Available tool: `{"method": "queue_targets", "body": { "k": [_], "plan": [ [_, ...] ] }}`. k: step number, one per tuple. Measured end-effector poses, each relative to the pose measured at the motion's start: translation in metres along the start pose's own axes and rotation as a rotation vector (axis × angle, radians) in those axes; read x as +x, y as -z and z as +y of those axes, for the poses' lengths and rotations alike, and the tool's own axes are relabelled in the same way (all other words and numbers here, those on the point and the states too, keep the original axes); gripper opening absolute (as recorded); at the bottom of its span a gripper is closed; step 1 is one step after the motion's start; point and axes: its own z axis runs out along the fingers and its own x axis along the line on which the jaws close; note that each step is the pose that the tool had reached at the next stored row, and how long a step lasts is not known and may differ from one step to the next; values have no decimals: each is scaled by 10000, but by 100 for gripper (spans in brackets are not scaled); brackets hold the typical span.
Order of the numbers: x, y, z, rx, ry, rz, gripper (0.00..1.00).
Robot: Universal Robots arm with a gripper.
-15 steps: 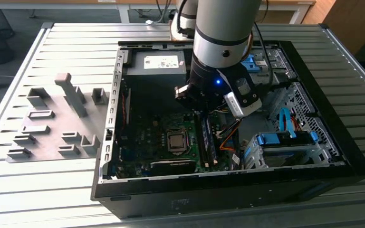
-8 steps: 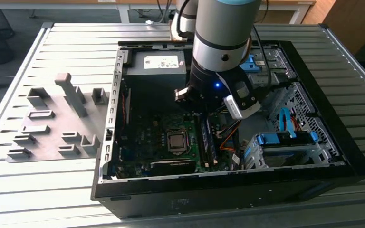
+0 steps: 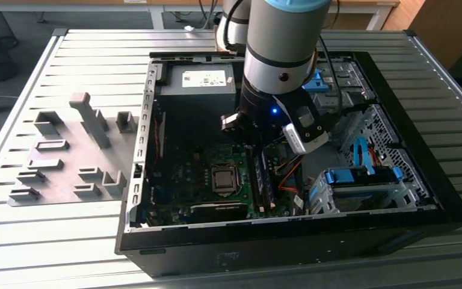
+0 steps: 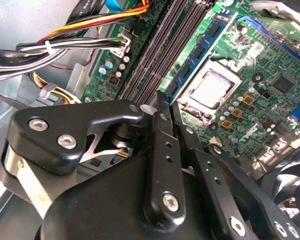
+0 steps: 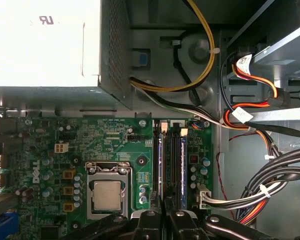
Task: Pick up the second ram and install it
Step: 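Insert the second ram into the second slot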
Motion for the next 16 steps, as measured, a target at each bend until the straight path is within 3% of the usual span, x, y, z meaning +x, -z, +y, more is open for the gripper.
{"method": "queue_targets", "body": {
  "k": [8,16],
  "plan": [
    [-1,-6,0,-3,-1,-1,14],
    [-40,-138,-4,-1,-8,0,14]
  ]
}}
